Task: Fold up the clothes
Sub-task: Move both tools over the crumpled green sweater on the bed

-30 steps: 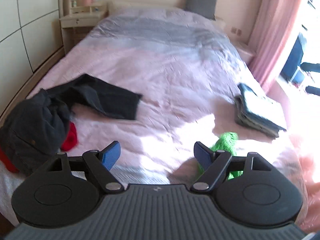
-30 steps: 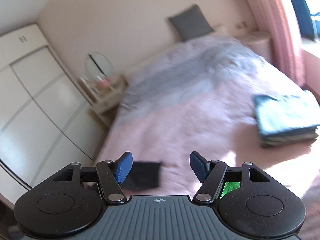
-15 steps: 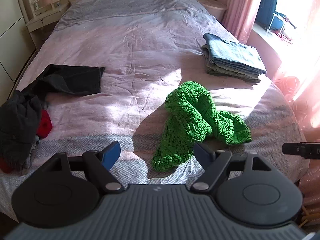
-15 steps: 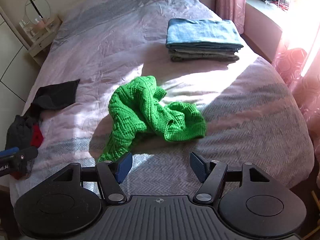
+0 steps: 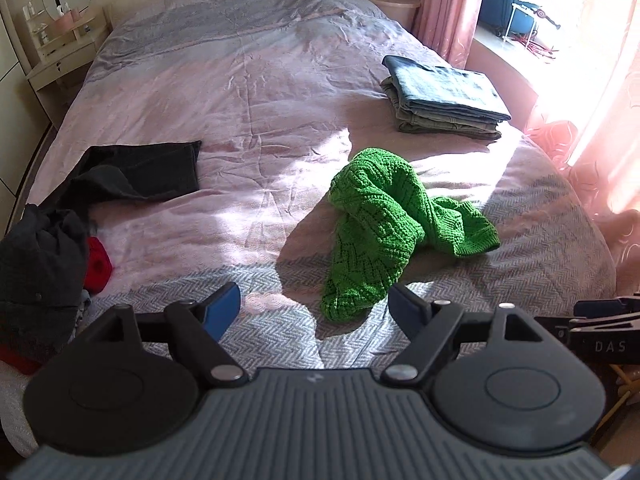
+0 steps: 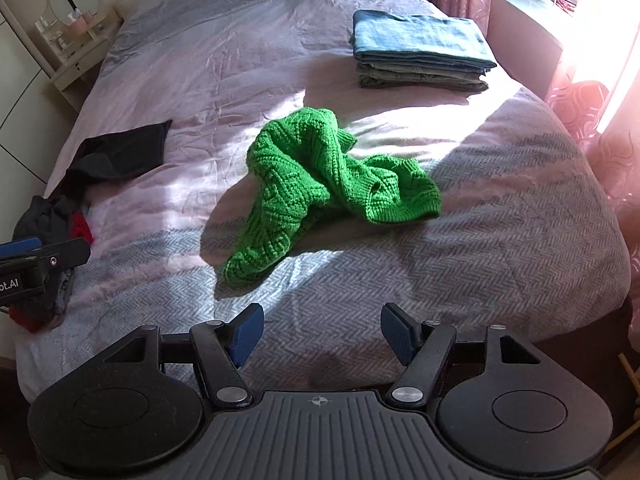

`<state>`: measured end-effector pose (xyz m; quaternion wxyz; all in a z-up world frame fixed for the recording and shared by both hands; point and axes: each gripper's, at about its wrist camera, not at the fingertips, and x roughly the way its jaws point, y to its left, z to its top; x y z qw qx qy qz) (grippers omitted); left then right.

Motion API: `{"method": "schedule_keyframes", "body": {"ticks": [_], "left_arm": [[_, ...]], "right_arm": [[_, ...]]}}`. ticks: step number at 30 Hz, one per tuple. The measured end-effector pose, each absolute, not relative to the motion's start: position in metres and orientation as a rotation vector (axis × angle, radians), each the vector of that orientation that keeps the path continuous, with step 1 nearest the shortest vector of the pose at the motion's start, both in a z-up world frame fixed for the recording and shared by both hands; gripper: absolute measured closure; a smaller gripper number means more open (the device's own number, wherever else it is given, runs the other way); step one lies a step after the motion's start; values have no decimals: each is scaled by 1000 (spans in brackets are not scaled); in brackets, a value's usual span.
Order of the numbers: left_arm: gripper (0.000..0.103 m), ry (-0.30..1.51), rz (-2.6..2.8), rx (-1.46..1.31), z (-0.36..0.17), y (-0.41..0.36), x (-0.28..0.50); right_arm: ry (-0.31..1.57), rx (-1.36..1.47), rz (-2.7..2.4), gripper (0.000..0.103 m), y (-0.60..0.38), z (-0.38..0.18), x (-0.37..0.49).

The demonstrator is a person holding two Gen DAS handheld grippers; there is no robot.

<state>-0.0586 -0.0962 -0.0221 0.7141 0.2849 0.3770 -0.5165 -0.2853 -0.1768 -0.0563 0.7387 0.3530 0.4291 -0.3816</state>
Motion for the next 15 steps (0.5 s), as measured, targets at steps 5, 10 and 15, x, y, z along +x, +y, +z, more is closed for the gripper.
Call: {"method": "schedule_keyframes", "body": {"ticks": [5, 10, 15], "left_arm": [[25, 840, -1177, 654, -30, -79, -51], [25, 852, -1198, 668, -37, -64, -47], [25, 846, -1200, 675, -39, -59, -41]], "right_arm": [[947, 796, -872, 26, -150, -61, -283], [962, 827, -902, 26, -132, -66, -282], [959, 794, -900, 26, -121, -62, -273]]}}
